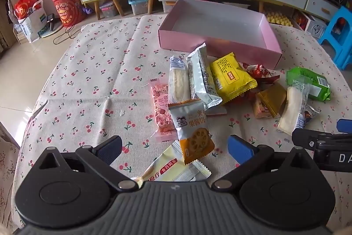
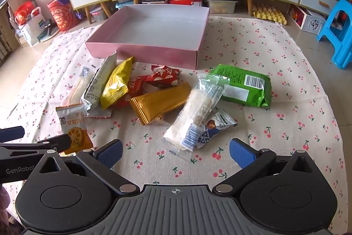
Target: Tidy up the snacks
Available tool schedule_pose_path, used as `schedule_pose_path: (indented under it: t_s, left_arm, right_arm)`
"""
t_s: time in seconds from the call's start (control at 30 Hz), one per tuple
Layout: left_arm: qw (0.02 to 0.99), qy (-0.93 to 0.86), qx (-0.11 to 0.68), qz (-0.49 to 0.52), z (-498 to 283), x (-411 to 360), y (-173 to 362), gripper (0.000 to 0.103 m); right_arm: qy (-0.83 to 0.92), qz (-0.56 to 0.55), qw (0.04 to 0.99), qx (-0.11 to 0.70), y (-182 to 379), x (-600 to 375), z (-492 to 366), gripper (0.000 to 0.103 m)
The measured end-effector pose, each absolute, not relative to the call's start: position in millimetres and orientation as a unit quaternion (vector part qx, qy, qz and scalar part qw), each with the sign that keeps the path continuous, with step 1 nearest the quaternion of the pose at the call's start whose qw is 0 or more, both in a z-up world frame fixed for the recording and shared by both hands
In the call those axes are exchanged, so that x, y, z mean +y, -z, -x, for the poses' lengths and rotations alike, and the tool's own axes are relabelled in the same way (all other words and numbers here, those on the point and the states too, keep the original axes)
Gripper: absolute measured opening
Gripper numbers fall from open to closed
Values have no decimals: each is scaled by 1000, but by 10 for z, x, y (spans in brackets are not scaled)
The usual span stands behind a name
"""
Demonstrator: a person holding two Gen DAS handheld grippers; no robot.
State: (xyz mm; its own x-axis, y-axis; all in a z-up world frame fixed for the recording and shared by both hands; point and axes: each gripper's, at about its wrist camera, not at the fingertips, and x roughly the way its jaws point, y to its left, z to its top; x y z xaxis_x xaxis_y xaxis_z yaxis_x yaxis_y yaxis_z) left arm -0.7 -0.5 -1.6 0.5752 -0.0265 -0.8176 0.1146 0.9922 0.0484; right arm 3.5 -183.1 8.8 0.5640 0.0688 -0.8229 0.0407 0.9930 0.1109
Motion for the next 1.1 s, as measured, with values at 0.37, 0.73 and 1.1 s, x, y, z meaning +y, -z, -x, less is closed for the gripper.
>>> schedule_pose_path:
  t_s: [0.37,0.73,1.1]
  left_arm:
    - [886,40,460,-48,13,-13,21,102]
    - [886,39,460,-48,11,-14,21,102]
    - [885,40,461,-47,9,-14,19,102]
  right_arm:
    - [-8,-57,881,471,-73,-1821,-36,103]
    - [-8,-56,880,471,-69,-1818,-34,103]
    - [-8,-57,879,473,-56,-1818,-35,103]
